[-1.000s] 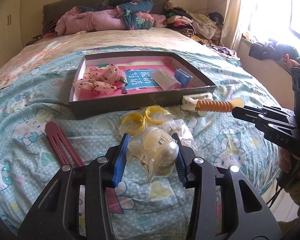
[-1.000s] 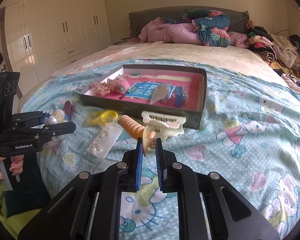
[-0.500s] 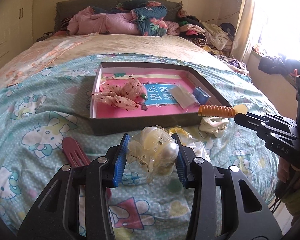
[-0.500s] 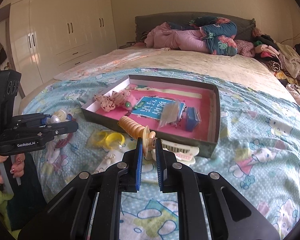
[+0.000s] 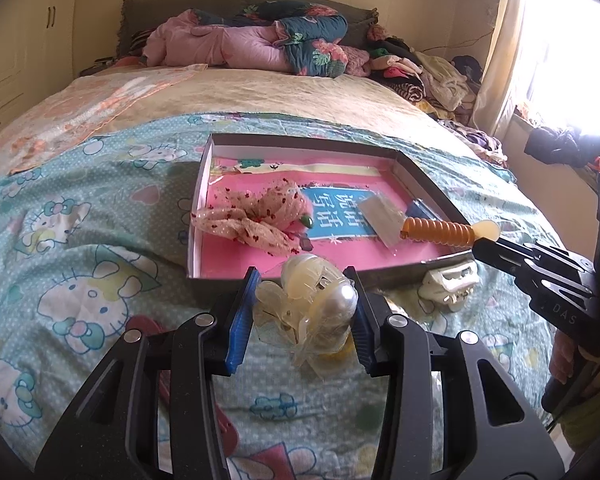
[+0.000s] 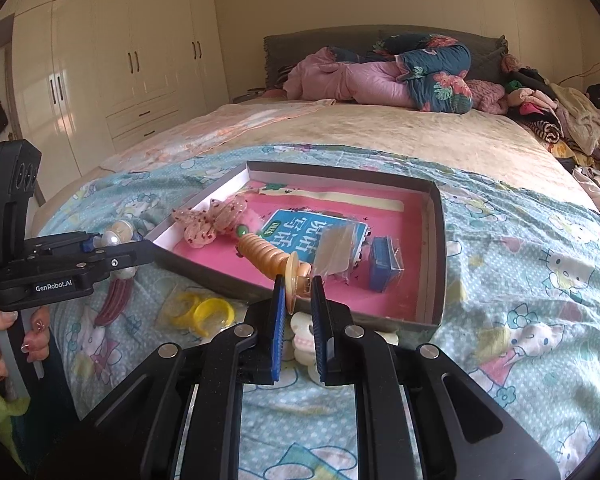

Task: Organize jewelry
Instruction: 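Carry the pearl clip with the left tool while the right tool carries the beaded stick into the box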

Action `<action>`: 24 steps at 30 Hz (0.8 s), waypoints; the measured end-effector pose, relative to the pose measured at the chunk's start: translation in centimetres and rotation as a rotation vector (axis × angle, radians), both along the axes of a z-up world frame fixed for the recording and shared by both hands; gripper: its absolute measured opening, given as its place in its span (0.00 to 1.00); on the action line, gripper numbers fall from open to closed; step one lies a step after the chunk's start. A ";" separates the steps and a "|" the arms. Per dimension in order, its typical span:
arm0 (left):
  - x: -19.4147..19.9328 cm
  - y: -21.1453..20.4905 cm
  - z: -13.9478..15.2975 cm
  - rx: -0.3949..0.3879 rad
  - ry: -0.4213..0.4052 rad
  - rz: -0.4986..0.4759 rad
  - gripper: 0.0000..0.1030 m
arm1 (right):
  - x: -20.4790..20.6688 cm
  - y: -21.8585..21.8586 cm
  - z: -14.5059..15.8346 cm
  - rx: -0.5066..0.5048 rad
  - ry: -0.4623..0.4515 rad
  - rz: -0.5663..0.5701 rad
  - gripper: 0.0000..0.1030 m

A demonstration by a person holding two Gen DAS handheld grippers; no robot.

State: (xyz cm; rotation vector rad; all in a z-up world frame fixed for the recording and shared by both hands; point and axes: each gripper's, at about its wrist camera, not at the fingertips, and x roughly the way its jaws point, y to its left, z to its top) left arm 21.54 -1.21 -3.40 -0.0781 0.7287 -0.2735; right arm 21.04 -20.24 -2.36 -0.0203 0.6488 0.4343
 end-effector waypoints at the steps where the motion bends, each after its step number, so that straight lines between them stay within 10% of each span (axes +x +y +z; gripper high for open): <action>1: 0.3 -0.1 0.0 -0.002 -0.001 0.000 0.33 | 0.2 -0.1 0.0 -0.001 0.000 -0.004 0.12; 24: 5.6 -3.3 -1.0 0.008 0.017 -0.044 0.33 | 4.9 -2.2 -0.5 -0.012 0.006 -0.098 0.12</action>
